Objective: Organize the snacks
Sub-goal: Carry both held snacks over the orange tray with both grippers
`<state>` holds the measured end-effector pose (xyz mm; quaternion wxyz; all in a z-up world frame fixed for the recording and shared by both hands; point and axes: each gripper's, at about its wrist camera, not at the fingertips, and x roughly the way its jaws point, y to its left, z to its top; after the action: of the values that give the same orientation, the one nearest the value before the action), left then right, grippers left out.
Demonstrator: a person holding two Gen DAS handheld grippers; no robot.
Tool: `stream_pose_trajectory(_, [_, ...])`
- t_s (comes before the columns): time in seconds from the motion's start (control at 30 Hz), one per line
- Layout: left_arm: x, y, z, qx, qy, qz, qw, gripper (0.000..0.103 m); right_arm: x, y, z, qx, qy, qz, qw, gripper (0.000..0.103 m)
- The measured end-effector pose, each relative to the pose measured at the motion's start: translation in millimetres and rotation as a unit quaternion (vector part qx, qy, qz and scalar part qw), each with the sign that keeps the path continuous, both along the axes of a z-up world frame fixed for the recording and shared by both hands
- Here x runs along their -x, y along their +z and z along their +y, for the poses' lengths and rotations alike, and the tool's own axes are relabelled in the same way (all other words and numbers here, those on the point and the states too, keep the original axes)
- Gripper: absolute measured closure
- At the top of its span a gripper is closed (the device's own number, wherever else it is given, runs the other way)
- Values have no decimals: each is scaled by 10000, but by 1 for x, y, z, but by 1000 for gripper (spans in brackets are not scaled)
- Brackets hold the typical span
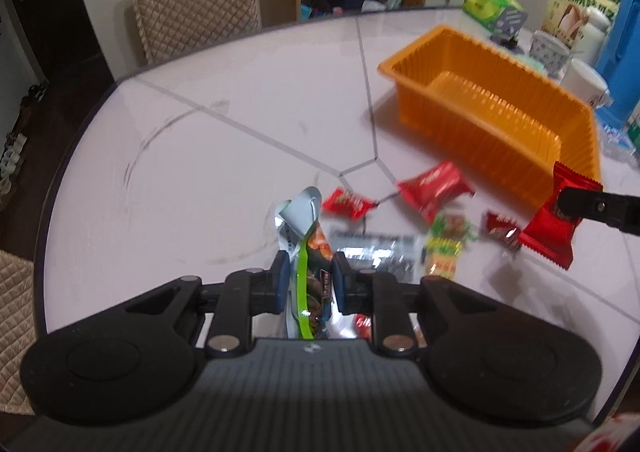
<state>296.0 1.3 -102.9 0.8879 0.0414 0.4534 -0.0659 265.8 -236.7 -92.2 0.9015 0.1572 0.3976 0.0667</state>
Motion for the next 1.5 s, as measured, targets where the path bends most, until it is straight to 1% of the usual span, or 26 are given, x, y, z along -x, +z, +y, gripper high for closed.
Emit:
stream_pose_trajectory(0.2, [-13, 25, -17, 161, -312, -340, 9988, 83, -13, 20, -21, 62, -205, -318, 9993, 86])
stream_pose_trajectory(0.37, [-35, 42, -45, 446, -617, -535, 9957, 83, -29, 29, -43, 120, -481, -486, 9976, 86])
stream_pose_trajectory(0.53, [-63, 55, -84, 695, -923, -722, 9907, 83, -50, 30, -61, 217, -644, -502, 9964, 86])
stream_pose_trajectory(0.63, [-82, 59, -108, 787, -1104, -750, 9879, 83, -62, 26, -69, 219, -695, -453, 9963, 86])
stream_pose_trajectory(0.73, [-101, 54, -132, 803, -1274, -679, 9863, 83, -74, 18, -74, 279, -672, -296, 9969, 86])
stream_pose_trajectory(0.87, [-124, 36, -156, 837, -1400, -347, 9860, 83, -89, 0, -81, 228, -616, 76, 9978, 86])
stream_pose_trajectory(1.03, [-145, 11, -173, 792, -1404, 14, 9869, 83, -104, -19, -92, 50, -640, 507, 9967, 86])
stream_pose_trajectory(1.13, [-154, 1, -177, 773, -1382, 138, 9873, 83, -114, -28, -95, 67, -645, 688, 9955, 86])
stream_pose_trajectory(1.5, [-181, -19, -196, 502, -1424, 261, 9882, 83, -136, -40, -94, 41, -601, 918, 9940, 86])
